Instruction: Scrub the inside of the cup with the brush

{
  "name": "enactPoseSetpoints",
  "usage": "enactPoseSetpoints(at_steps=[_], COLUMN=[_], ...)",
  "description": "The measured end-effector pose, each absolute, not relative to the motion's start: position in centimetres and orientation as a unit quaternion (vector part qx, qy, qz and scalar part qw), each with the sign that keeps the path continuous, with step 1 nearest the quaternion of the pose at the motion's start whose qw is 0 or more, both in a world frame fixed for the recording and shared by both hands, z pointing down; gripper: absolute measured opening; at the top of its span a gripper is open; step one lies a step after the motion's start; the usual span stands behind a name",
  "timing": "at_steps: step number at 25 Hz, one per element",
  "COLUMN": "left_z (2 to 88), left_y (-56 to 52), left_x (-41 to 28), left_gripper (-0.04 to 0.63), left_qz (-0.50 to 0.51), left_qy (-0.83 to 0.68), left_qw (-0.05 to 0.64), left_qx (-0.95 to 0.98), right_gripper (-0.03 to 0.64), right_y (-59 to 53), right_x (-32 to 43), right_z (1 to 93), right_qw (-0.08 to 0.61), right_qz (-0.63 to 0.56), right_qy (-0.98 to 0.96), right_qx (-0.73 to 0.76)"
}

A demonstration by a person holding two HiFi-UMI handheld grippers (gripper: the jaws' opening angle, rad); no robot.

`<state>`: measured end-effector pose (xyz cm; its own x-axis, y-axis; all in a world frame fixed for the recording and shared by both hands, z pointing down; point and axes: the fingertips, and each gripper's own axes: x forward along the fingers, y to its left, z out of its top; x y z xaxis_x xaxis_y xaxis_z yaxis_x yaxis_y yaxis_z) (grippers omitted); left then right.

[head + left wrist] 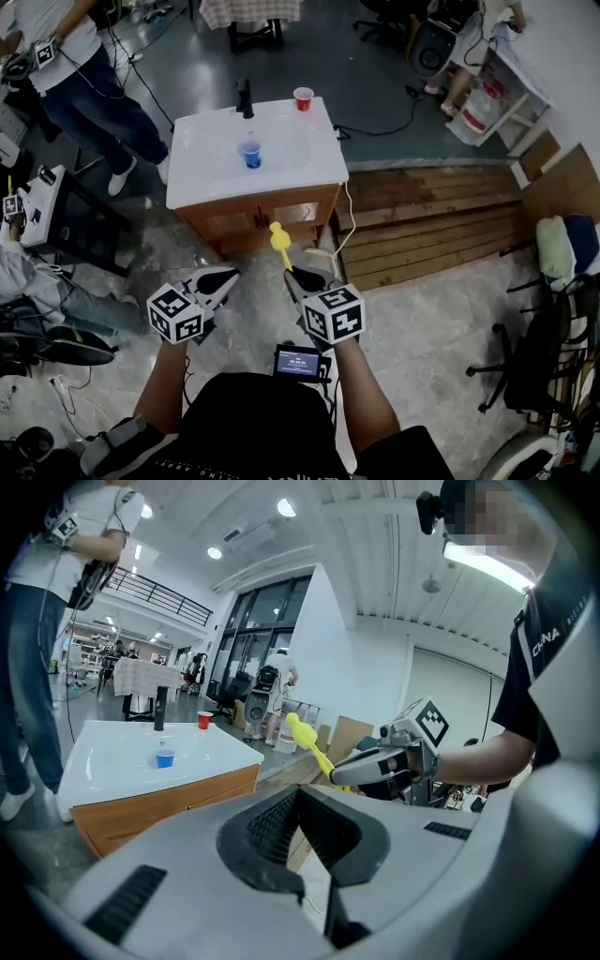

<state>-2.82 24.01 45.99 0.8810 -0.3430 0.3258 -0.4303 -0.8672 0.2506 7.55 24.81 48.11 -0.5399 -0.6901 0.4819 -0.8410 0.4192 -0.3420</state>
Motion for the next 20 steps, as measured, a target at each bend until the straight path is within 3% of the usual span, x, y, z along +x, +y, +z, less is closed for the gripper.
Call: enactPoseSetpoints(at_steps=[20], left_z=[47.2], left_y=[8.8], left_x=[-1.4], left_gripper=[0.003], left_qz=[0.114], left_qy=[-0.205], left_qw=[0.172], left_qx=[0.957], right_gripper=[0.041], right_y=[10.1], right_x=[8.7], right_z=[49.4], right_qw=[0.163], right_qz=[0.280], right_qy=[-0.829], right_qx=[0.455])
